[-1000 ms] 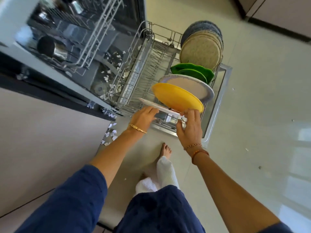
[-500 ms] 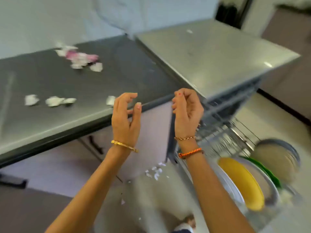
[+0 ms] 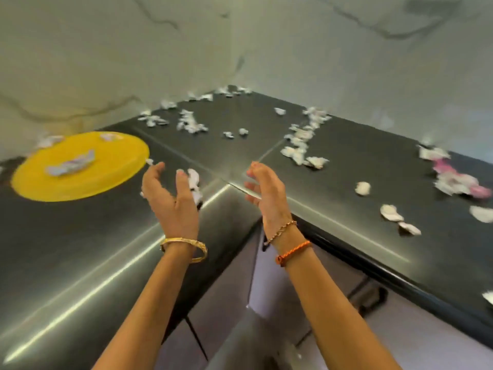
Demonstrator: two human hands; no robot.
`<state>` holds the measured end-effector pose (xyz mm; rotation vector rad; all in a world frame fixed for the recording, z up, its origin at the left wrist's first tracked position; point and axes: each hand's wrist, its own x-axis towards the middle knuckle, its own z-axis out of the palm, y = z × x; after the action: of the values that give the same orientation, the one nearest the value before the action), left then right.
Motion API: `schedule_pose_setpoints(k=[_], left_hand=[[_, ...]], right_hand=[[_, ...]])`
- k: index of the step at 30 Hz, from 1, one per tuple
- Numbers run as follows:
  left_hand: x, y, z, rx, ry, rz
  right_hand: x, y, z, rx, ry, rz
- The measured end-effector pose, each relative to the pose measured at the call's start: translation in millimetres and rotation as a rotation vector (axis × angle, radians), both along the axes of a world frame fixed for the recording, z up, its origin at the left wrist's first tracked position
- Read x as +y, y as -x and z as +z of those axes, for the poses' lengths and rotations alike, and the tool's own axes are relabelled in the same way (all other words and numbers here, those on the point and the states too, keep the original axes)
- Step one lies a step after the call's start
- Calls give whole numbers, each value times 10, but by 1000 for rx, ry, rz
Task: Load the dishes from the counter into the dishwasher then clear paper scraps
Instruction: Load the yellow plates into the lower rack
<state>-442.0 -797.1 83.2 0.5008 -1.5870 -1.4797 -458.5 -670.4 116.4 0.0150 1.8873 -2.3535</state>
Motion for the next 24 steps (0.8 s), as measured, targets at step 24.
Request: schedule_pose_setpoints(k=[24], left_hand=[[-1753, -28, -166, 126, -968, 281]], right_hand=[[-1832, 1158, -303, -704, 381, 660]])
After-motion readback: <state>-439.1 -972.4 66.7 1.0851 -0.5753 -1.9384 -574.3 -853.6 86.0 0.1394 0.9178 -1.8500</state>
